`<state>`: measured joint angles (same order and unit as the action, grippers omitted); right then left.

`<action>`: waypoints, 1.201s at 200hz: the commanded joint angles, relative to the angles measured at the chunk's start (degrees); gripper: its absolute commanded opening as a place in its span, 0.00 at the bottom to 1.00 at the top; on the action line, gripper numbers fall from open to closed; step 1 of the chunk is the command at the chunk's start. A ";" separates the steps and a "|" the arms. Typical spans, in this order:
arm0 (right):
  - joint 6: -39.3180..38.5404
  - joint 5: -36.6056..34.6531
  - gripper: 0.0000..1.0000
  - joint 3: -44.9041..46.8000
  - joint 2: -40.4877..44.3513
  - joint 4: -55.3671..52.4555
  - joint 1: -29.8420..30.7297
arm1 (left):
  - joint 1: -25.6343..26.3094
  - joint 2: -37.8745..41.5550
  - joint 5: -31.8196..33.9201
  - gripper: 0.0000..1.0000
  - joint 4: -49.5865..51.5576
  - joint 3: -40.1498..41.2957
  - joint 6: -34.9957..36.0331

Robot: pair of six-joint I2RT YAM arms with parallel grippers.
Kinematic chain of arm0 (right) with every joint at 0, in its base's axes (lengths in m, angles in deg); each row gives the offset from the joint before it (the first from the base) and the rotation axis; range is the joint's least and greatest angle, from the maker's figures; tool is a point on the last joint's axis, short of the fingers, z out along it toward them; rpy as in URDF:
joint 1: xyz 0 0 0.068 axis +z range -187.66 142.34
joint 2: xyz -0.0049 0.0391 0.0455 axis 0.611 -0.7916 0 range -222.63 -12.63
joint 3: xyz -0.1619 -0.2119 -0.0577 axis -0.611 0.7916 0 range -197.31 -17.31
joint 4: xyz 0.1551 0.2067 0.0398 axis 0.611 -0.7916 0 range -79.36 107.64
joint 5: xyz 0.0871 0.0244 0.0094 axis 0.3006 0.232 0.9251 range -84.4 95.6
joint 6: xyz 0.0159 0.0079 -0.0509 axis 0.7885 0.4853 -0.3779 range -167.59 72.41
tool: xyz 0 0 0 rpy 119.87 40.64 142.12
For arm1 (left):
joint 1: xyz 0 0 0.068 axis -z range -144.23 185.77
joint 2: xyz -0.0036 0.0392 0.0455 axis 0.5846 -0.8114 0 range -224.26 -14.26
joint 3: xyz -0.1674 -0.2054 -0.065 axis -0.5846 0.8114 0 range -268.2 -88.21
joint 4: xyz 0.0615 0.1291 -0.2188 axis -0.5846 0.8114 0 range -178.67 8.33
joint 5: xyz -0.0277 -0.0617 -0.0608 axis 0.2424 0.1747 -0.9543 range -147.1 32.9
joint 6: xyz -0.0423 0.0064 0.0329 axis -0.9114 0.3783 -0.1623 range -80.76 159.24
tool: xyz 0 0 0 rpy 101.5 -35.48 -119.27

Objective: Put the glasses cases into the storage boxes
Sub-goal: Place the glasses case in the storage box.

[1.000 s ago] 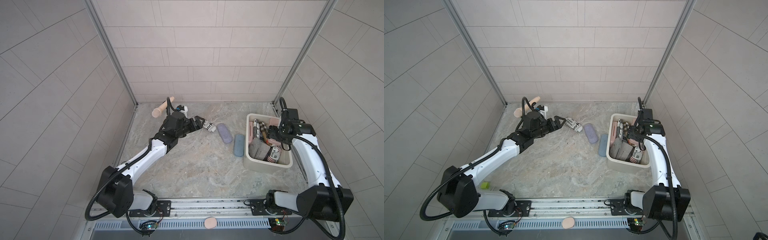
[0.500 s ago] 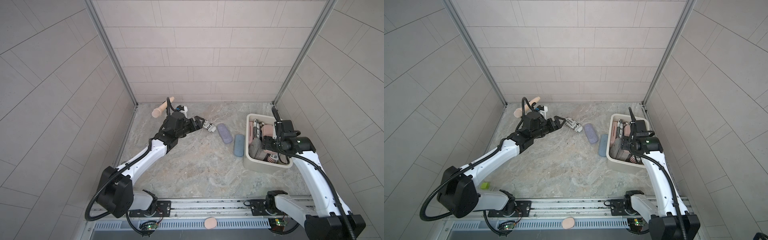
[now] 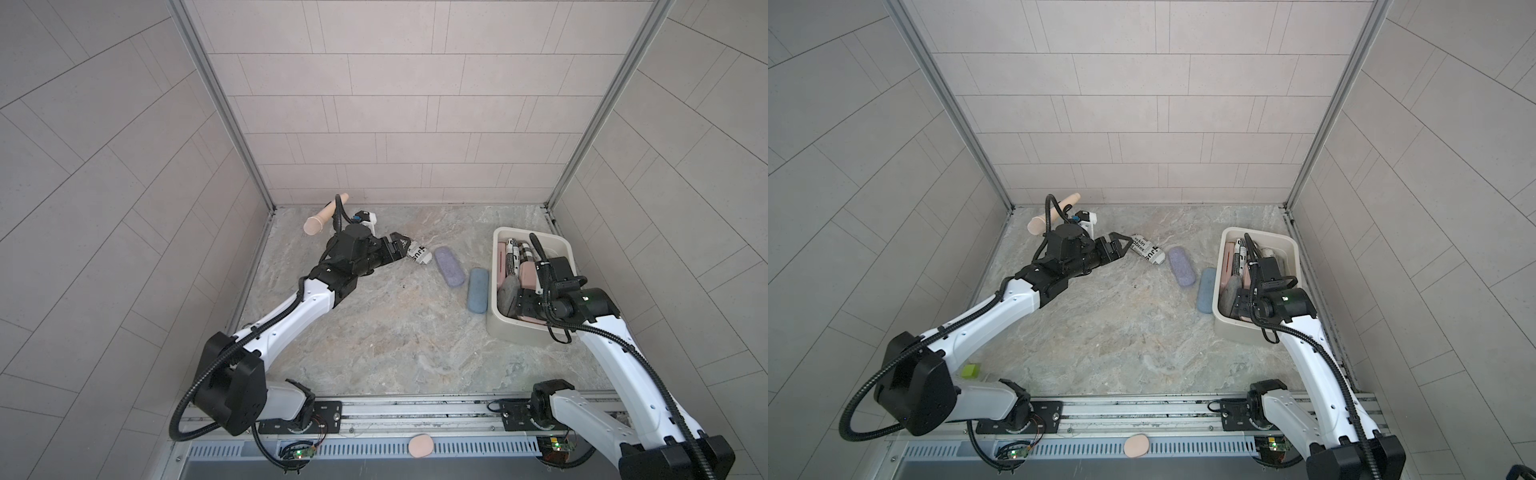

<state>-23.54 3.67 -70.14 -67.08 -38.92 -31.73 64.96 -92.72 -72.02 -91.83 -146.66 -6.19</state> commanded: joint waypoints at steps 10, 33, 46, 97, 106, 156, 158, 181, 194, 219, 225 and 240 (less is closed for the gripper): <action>-0.68 1.08 0.84 -3.14 1.02 -2.07 0.75 | 0.34 0.36 0.51 0.89 -0.39 0.19 0.25; -1.59 -1.50 0.87 -4.82 0.89 -1.16 0.71 | 0.34 0.21 0.74 0.89 -0.31 0.10 0.43; -2.41 -3.67 0.88 -7.05 -0.42 -1.95 0.74 | 0.34 0.14 1.01 0.89 -0.14 0.07 0.68; -4.21 -11.06 0.87 -10.15 -5.18 0.42 -1.91 | 0.34 0.21 1.28 0.89 0.39 -0.17 0.95; -3.76 -9.65 0.87 -9.31 -5.84 1.88 -3.35 | 0.34 0.11 1.15 0.89 0.45 -0.22 1.04; -2.19 2.18 0.87 -4.67 -8.69 12.29 -6.34 | 0.34 0.05 0.99 0.89 0.70 -0.54 1.13; -2.13 2.87 0.87 -4.60 -8.90 12.44 -6.30 | 0.34 0.06 1.00 0.89 0.70 -0.52 1.11; -1.54 11.49 0.84 -6.14 -11.62 10.38 -6.29 | 0.35 0.13 0.59 0.89 0.88 -0.75 1.19; -1.87 15.13 0.81 -7.49 -12.38 8.40 -6.12 | 0.34 0.23 0.73 0.89 0.89 -0.73 1.26; -1.12 17.00 0.80 -7.35 -9.32 8.14 -5.93 | 0.34 0.31 0.72 0.89 0.98 -0.70 1.23; -1.33 16.98 0.80 -7.28 -8.38 8.20 -5.93 | 0.31 0.32 0.70 0.89 0.92 -0.71 1.21; -1.79 15.99 0.81 -7.85 -6.29 7.60 -5.93 | 0.34 0.28 0.70 0.89 0.89 -0.70 1.22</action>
<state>-25.90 12.26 -77.36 -76.16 -29.69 -38.68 65.07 -92.72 -71.34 -91.37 -146.66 -5.73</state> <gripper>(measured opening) 0.802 0.886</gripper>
